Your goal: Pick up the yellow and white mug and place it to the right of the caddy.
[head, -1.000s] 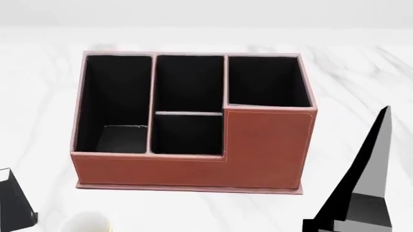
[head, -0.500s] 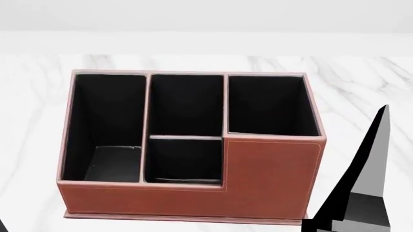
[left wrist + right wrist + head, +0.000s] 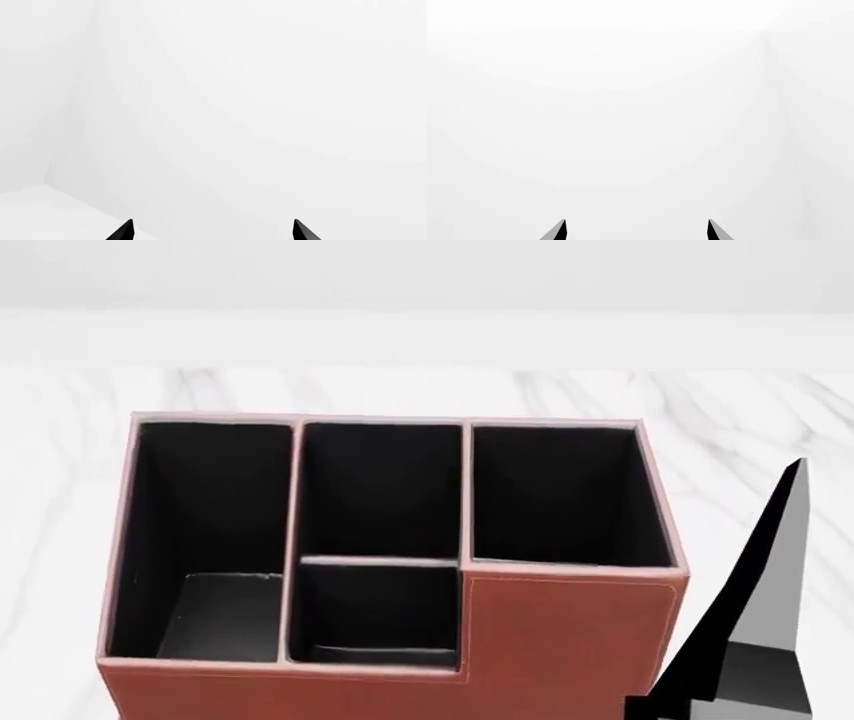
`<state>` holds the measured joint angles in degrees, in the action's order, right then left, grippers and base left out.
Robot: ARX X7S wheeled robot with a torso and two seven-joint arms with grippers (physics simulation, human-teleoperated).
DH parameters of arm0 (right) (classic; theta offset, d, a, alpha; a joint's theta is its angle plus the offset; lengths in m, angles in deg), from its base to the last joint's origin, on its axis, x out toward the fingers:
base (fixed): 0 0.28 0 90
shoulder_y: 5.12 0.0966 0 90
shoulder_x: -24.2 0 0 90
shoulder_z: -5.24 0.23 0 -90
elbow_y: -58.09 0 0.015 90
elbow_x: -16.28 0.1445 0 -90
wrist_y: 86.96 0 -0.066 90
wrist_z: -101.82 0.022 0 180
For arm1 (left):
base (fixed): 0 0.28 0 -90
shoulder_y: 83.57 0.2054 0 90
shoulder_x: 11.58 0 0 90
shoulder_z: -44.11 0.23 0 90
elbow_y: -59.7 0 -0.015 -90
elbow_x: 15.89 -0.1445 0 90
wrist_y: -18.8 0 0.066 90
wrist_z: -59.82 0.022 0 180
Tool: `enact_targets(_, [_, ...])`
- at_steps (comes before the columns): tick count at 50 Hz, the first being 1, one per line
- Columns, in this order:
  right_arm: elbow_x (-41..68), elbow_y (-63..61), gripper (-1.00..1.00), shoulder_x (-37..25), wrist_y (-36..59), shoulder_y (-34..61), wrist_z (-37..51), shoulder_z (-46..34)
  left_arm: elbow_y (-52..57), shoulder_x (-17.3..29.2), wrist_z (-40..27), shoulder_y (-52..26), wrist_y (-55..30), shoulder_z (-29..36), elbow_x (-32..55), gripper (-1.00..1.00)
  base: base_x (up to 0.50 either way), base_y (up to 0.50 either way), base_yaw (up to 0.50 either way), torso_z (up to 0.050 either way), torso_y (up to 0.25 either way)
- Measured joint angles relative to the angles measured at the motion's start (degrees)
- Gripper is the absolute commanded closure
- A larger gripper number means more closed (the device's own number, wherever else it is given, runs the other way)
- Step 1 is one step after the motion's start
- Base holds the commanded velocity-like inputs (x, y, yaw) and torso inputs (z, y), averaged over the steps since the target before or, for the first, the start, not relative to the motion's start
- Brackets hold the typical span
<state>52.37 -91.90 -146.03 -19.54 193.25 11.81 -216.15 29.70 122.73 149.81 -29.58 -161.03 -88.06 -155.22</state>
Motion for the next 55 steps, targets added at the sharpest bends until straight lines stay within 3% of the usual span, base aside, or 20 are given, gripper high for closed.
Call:
enact_targets(32, [0.6,0.0,-1.00,-1.2,3.6,-2.2,0.0,3.0,0.0,-0.3,0.0,-0.3,0.0,0.3,0.2,-1.00,0.08,0.00,0.00,0.000,0.001])
enact_targets(44, [5.9,0.0,-1.00,0.2,11.4,16.6,0.0,-16.8,0.0,-0.7,0.0,-0.1,-0.1,-0.6,1.0,-1.00,0.00,0.00,0.00,0.000,0.000])
enact_targets(55, [12.0,0.0,-1.00,5.8,14.5,19.6,0.0,-23.9,0.0,-1.1,0.0,-0.2,-0.1,-0.6,1.4,-1.00,0.00,0.00,0.00,0.000,0.000])
